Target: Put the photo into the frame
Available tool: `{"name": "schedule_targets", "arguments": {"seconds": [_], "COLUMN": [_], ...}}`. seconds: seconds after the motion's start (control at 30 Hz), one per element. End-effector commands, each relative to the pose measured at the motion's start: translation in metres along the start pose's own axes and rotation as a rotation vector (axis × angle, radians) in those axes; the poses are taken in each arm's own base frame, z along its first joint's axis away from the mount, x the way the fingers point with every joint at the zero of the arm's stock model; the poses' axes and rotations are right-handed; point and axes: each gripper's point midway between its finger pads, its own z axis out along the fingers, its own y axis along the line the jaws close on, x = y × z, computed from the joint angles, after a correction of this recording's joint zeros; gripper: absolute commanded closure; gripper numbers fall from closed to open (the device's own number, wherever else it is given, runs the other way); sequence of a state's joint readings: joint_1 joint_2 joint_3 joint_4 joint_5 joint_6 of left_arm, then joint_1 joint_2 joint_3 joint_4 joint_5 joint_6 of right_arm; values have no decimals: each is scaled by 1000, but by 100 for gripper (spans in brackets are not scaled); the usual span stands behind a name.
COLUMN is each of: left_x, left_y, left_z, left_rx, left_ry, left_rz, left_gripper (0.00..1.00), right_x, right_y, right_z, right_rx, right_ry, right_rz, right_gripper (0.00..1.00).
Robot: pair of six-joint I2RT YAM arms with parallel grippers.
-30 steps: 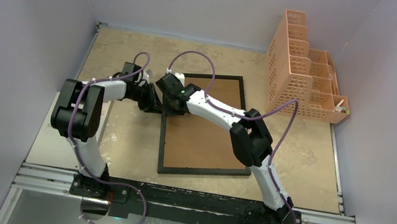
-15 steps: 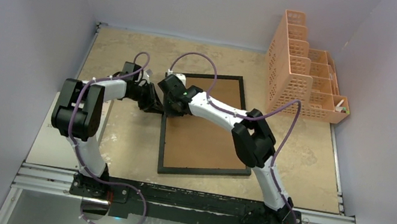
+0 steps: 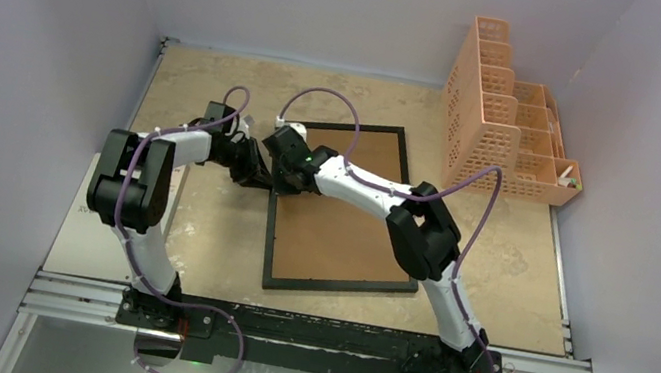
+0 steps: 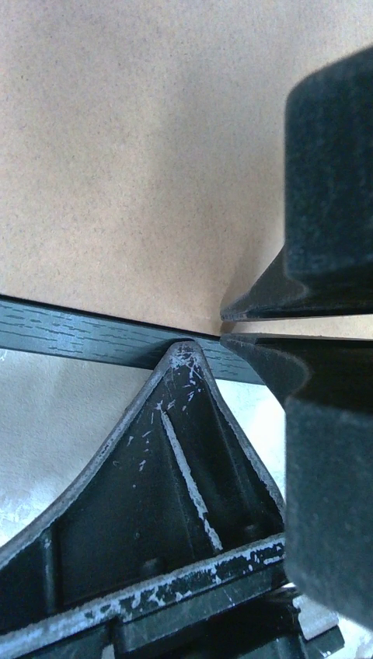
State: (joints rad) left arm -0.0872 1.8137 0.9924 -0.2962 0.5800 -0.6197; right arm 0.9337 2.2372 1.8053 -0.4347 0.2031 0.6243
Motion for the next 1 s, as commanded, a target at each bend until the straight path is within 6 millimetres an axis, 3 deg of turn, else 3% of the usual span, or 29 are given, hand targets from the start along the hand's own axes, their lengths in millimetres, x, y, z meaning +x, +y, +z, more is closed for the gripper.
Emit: {"name": "schedule_targets", "arguments": {"seconds": [0.0, 0.33, 0.57, 0.7, 0.8, 0.97], "left_x": [25, 26, 25, 25, 26, 32], "left_y": [53, 59, 60, 60, 61, 62], "left_z": [20, 21, 20, 19, 19, 20], "left_rx": [-209, -233, -243, -245, -246, -241], "left_ry": [62, 68, 69, 68, 71, 94], "left_rz": [-35, -37, -38, -38, -37, -34], "left_gripper": [96, 97, 97, 97, 97, 94], "right_x": [58, 88, 125, 129, 110, 7], "right_y": [-47, -74, -100, -117, -118, -80], "right_z": [6, 15, 19, 16, 9, -29], "right_rx": [136, 206, 292, 373, 399, 277], "right_ry": [187, 247, 374, 390, 339, 86], "right_rz": [-106, -139, -157, -194, -197, -20], "right_gripper": [91, 99, 100, 100, 100, 100]}}
